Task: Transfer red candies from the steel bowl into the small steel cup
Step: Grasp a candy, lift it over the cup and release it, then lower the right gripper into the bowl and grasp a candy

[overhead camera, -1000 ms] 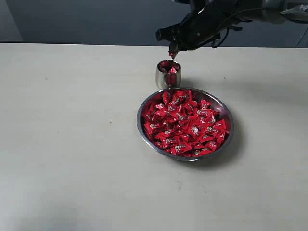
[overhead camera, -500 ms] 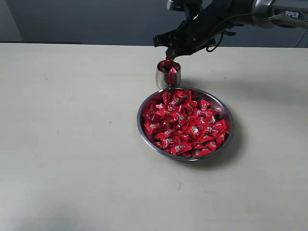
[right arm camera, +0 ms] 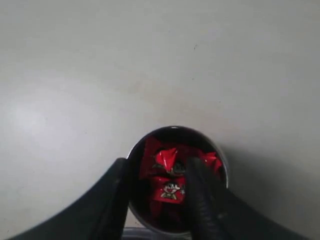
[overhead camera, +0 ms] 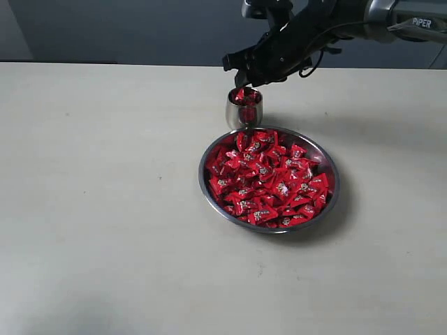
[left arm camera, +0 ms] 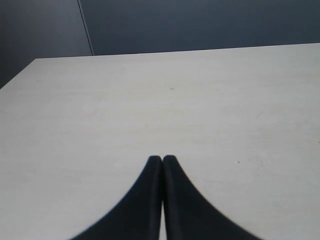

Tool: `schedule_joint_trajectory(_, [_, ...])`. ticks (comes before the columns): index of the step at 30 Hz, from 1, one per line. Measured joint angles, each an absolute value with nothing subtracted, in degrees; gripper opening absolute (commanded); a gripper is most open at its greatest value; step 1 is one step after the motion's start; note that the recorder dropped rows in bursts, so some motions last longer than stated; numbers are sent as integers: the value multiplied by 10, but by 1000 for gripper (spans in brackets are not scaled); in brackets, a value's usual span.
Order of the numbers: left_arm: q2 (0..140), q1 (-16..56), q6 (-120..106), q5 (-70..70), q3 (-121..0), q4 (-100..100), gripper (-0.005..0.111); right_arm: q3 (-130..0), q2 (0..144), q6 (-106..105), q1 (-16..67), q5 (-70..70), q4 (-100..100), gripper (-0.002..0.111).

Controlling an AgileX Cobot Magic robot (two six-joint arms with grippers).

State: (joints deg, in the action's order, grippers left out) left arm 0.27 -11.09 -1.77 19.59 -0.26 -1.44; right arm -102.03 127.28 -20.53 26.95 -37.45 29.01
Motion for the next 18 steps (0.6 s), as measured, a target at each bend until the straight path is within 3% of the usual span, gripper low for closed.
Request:
schedule_joint_trajectory(11, [3,-111,-18,196,-3,-14,0,-1008,1194,-206,269,-460,256,37])
schedule_joint_trajectory(18, [3,-111,-18,196,-3,-14,0,-824,1088,-206,269,-364,274,37])
